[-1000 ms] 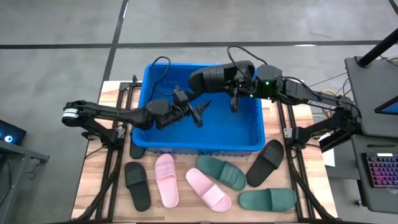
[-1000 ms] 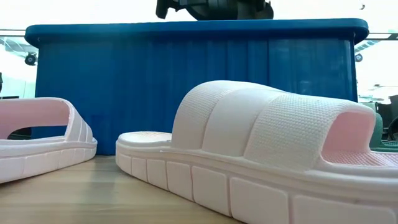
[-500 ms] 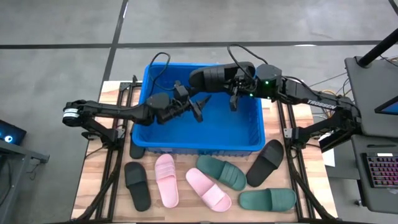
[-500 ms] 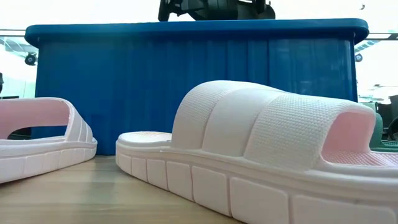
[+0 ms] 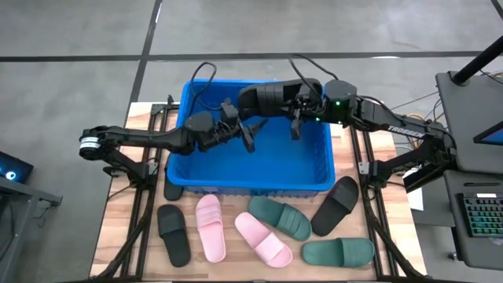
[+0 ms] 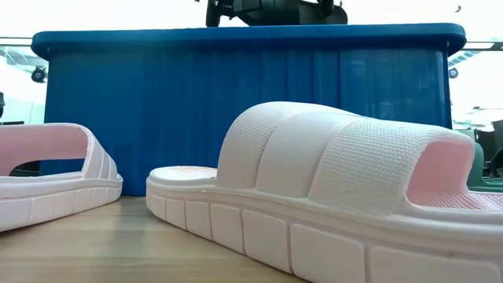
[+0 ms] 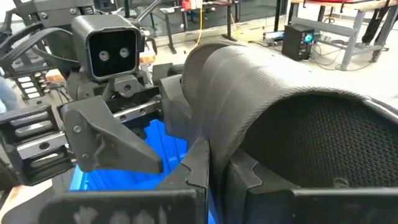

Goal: Pick and place slides into bin
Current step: Put the black slide into the blue bin

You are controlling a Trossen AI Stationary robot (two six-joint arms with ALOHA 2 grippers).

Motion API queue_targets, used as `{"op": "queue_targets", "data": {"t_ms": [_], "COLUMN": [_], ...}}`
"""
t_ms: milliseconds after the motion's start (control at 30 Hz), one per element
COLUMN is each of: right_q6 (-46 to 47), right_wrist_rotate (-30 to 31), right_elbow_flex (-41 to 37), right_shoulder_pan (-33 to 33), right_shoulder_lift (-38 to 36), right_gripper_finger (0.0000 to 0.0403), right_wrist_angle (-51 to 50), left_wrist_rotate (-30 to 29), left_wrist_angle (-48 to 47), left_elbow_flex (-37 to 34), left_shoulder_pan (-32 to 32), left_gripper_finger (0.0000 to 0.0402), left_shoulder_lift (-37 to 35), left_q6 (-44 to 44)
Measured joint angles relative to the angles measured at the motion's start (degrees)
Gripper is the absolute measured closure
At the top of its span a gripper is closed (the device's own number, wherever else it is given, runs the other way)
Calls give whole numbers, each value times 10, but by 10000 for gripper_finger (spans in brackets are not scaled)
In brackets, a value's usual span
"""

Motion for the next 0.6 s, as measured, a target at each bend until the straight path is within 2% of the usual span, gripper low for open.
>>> {"op": "queue_targets", "data": {"t_ms": [167,433,600], "right_q6": [15,24,30], "right_wrist_rotate": [-16,-25,-32], "right_elbow_flex": [0,0,0], "right_shoulder_pan": [0,2,2], "right_shoulder_lift": [0,-1,-2], "right_gripper_finger": [390,390,390], "right_wrist_angle": [7,7,8], "left_wrist_rotate": [18,36,45], "left_wrist_angle": [1,-1,-1], "left_elbow_flex": [0,0,0], "left_shoulder_pan": [6,12,14], "left_gripper_finger": [268,388,398], "left_shoulder_lift": [0,-1,-1], "left_q6": [0,-1,0]}}
